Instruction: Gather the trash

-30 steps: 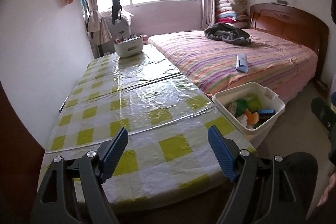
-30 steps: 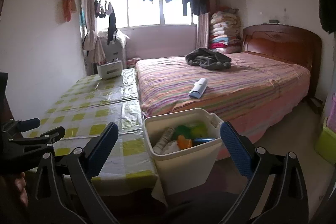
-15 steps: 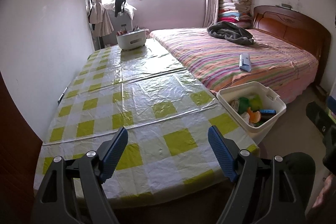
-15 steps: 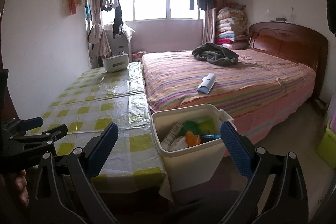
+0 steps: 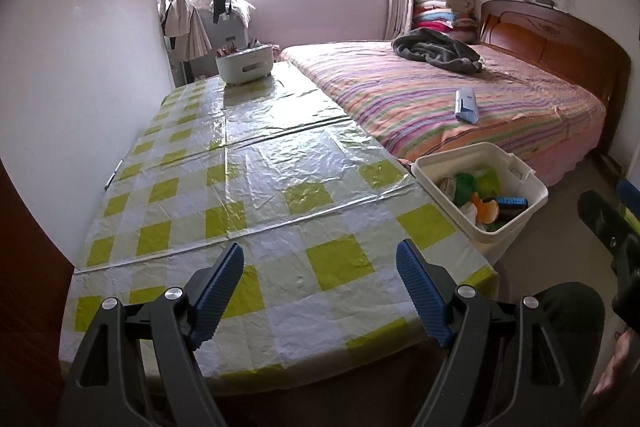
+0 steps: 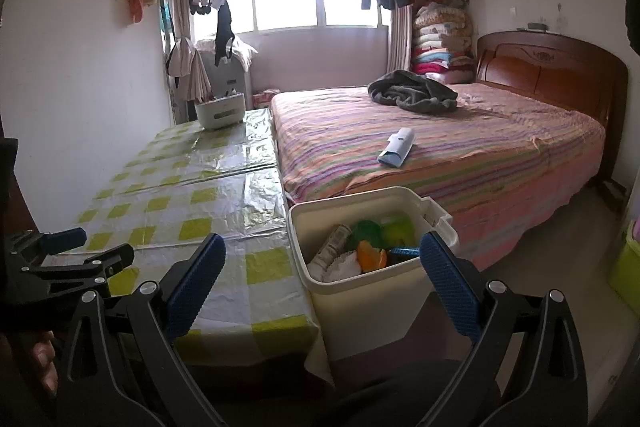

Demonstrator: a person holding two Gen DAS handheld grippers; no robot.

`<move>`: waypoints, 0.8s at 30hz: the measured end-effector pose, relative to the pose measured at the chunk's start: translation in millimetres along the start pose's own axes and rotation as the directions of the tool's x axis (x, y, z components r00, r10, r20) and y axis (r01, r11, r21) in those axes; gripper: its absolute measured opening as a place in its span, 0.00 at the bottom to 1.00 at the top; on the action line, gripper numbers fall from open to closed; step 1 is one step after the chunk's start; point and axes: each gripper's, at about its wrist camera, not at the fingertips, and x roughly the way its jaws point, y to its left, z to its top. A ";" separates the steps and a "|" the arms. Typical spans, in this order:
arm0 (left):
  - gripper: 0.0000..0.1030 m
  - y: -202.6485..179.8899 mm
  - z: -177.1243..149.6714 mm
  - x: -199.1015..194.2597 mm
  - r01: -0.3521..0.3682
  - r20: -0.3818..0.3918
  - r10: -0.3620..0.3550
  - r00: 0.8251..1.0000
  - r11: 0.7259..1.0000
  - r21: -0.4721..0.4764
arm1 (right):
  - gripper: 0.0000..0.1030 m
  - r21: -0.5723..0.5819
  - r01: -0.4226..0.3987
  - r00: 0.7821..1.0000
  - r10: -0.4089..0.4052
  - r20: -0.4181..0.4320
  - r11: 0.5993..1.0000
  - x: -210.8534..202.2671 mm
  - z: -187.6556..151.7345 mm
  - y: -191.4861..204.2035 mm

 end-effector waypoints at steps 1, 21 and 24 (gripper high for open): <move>0.74 -0.8 -0.3 1.2 0.000 -0.003 0.000 1.000 1.000 0.001 | 0.93 0.003 0.000 1.000 0.000 -0.002 1.000 1.9 -0.6 0.0; 0.74 -12.8 -0.9 23.2 0.003 -0.058 -0.001 0.998 0.999 0.033 | 0.93 0.035 0.002 0.999 0.000 -0.041 0.999 24.4 -5.9 -9.8; 0.74 -14.8 -1.4 26.0 0.004 -0.065 -0.002 0.998 0.999 0.040 | 0.93 0.041 0.002 0.999 0.000 -0.045 0.999 26.3 -6.4 -11.0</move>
